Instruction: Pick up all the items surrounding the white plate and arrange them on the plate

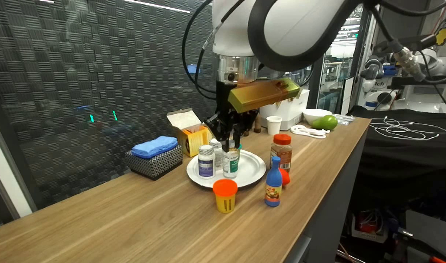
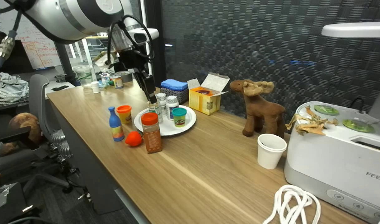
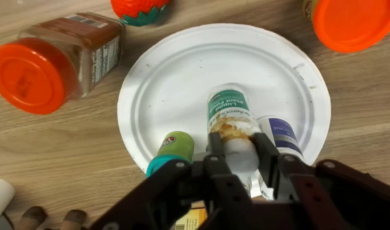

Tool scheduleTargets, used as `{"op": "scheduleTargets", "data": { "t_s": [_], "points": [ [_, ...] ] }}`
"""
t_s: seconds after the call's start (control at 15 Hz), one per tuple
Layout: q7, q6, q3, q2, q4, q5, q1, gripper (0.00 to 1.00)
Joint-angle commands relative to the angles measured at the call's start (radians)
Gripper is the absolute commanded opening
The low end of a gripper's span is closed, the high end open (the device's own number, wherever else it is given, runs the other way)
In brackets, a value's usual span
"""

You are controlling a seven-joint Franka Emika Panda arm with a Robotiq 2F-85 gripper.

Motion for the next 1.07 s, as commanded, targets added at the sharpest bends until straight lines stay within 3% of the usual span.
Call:
{"op": "scheduleTargets", "data": {
  "t_s": [0.0,1.0],
  "points": [
    [-0.069,0.039,-0.013,0.024,0.025,0.075,-0.003,0.08],
    [-0.091,0.053,-0.047,0.061,0.064,0.099,0.004,0.08]
  ]
}}
